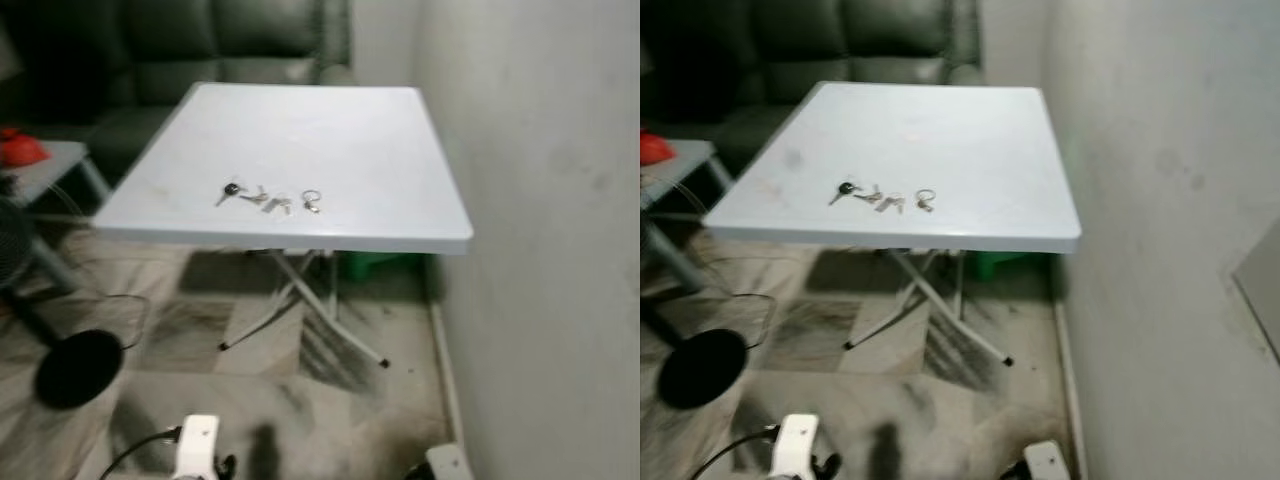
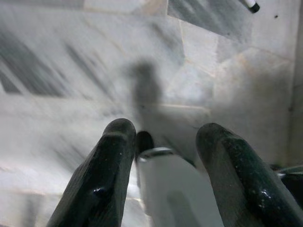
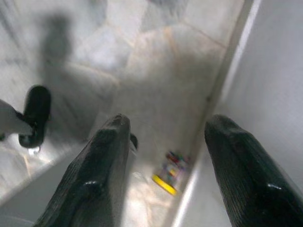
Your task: Hang keys on a hook
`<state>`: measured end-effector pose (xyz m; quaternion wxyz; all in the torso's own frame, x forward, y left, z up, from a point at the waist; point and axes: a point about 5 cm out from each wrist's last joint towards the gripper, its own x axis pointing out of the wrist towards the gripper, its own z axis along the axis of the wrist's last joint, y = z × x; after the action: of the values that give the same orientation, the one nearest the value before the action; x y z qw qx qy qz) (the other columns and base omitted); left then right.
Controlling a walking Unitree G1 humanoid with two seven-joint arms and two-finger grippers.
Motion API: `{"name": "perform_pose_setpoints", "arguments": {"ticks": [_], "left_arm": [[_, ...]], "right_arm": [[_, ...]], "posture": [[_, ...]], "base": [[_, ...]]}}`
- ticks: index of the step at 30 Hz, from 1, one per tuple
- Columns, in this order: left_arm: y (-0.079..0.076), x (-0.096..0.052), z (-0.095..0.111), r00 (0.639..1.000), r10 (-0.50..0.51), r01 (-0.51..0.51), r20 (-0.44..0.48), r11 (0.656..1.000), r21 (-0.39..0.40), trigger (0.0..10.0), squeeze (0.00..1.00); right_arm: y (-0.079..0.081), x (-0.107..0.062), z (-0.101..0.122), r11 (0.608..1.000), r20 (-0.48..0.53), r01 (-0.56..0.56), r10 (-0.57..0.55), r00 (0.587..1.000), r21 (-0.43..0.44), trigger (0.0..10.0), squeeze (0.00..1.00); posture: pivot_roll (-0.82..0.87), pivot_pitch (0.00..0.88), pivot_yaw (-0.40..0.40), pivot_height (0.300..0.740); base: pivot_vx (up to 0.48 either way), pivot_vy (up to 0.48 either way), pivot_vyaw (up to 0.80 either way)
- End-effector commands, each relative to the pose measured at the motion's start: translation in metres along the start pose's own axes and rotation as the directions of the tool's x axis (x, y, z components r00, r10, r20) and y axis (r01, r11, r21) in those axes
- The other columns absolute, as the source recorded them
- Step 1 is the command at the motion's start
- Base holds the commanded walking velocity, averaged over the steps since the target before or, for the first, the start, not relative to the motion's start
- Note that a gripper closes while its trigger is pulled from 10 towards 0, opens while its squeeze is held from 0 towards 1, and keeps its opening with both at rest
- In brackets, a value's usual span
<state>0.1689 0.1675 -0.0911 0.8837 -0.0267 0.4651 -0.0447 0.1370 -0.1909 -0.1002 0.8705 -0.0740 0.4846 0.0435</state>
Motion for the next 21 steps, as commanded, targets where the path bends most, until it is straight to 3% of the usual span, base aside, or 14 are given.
{"name": "perform_pose_setpoints", "arguments": {"ticks": [1, 12, 19, 20, 21], "left_arm": [[0.009, -0.001, 0.002, 1.0, 0.024, -0.024, 0.0, 1.0, 0.005, 10.0, 0.0], [0.009, 0.001, 0.012, 0.999, 0.019, -0.019, 0.037, 1.0, -0.017, 10.0, 0.0], [0.008, 0.001, 0.014, 0.999, 0.016, -0.015, 0.042, 1.0, -0.016, 10.0, 0.0], [0.007, 0.001, 0.014, 0.999, 0.015, -0.014, 0.042, 1.0, -0.016, 10.0, 0.0], [0.007, 0.001, 0.014, 0.999, 0.014, -0.013, 0.042, 1.0, -0.015, 10.0, 0.0]], "right_arm": [[0.005, 0.002, 0.008, 0.999, 0.028, -0.013, 0.011, 1.0, 0.053, 10.0, 0.0], [0.003, 0.002, 0.008, 0.998, 0.033, -0.018, 0.017, 0.999, 0.057, 10.0, 0.0], [0.004, 0.002, 0.008, 0.997, 0.036, -0.025, 0.023, 0.999, 0.074, 10.0, 0.0], [0.004, 0.002, 0.008, 0.995, 0.039, -0.031, 0.028, 0.999, 0.091, 10.0, 0.09], [0.004, 0.002, 0.008, 0.993, 0.045, -0.037, 0.032, 0.998, 0.112, 10.0, 1.0]], "posture": [[-0.12, 0.0, -0.017, 0.74], [-0.12, 0.0, -0.019, 0.74], [-0.12, 0.0, -0.021, 0.74], [-0.12, 0.0, -0.022, 0.74], [-0.12, 0.0, -0.02, 0.74]], "base": [[0.0, 0.0, 0.0], [0.0, 0.0, 0.0], [0.0, 0.307, 0.0], [0.0, 0.42, 0.0], [0.0, 0.442, 0.0]]}}
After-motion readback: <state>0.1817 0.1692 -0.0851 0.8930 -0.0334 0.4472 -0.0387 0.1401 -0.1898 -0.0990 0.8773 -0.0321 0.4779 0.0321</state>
